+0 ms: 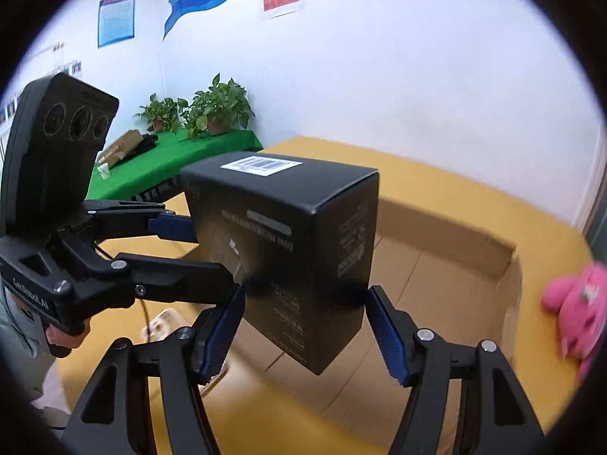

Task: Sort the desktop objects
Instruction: 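Lift the black charger box with the right gripper and lower it into the cardboard box, then open the right gripper and withdraw it from the box, then move the right gripper toward the black sunglasses on the table, then close the left gripper on the sunglasses arm and lift them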

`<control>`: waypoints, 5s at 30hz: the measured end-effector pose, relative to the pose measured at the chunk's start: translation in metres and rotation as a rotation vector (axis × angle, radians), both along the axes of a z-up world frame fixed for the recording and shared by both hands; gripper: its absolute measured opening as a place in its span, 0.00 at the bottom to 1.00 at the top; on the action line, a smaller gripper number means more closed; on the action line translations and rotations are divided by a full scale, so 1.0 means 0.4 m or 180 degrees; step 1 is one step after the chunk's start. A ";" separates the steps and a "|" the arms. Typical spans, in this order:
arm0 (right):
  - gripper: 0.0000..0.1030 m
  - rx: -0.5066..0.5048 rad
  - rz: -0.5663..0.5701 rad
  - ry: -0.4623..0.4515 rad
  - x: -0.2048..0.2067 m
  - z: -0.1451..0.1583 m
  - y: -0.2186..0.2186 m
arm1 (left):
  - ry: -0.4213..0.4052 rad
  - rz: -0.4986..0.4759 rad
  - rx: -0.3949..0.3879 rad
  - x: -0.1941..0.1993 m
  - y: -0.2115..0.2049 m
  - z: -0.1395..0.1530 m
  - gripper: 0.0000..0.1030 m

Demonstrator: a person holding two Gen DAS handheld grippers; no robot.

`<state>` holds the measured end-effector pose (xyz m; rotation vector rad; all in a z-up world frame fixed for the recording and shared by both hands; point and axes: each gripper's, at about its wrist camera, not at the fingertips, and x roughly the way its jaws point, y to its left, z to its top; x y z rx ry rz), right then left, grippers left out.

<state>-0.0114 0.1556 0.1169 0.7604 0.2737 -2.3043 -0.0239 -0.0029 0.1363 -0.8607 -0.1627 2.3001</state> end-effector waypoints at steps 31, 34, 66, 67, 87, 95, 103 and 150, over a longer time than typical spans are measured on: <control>0.62 -0.0045 -0.0356 -0.2214 -0.687 -0.371 -0.052 | -0.1590 0.0517 -0.0714 -0.713 0.082 -0.297 0.48; 0.62 -0.0089 -0.0393 -0.2212 -0.707 -0.365 -0.040 | -0.1598 0.0519 -0.0955 -0.721 0.110 -0.302 0.49; 0.80 0.0053 -0.1272 -0.0344 -0.212 -0.061 0.090 | 0.0466 0.1661 -0.0921 -0.121 -0.016 0.010 1.00; 0.80 0.0054 -0.1301 -0.0242 -0.176 -0.052 0.091 | 0.0495 0.1715 -0.0954 -0.095 -0.023 0.009 1.00; 0.84 -0.0068 -0.1415 0.0193 0.140 -0.045 0.097 | 0.0647 0.1767 -0.1142 0.173 0.017 0.012 1.00; 0.84 -0.0070 -0.1456 0.0119 0.167 -0.063 0.119 | 0.0558 0.1800 -0.1096 0.200 0.015 -0.002 1.00; 0.84 -0.0049 -0.1432 0.0087 0.167 -0.074 0.115 | 0.0569 0.1766 -0.1008 0.216 0.017 -0.007 1.00; 0.67 -0.0018 -0.1023 -0.1187 0.259 -0.420 0.296 | -0.1933 -0.1098 -0.0490 0.115 0.527 -0.479 0.30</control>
